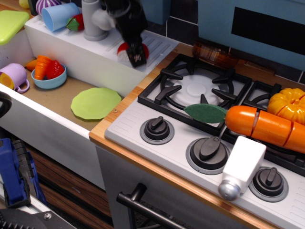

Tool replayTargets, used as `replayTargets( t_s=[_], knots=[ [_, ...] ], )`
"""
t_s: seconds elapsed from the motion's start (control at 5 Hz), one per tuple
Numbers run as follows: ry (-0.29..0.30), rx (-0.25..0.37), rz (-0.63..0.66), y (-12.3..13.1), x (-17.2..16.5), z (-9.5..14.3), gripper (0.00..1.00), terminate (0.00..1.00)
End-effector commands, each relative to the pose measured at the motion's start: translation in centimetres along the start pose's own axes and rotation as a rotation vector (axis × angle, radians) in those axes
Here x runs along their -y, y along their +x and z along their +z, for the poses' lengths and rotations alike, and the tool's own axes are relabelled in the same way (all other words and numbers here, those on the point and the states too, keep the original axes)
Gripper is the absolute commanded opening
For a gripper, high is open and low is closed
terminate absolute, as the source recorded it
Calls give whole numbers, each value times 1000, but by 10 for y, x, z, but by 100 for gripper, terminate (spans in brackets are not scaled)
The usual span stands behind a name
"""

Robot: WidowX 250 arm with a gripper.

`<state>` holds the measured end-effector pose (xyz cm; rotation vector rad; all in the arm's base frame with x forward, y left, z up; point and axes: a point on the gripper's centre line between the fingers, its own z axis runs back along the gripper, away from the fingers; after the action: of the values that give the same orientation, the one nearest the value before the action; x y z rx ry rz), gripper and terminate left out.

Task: Put sushi on plate

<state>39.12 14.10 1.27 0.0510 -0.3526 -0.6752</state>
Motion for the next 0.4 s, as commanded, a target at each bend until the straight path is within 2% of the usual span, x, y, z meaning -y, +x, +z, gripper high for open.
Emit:
replayTargets(
  t_s=[0.0,0.2],
  knots=[
    [9,12,35,-1,-2,5,100,0],
    [14,-26,54,2,-1,12,0,0]
  ],
)
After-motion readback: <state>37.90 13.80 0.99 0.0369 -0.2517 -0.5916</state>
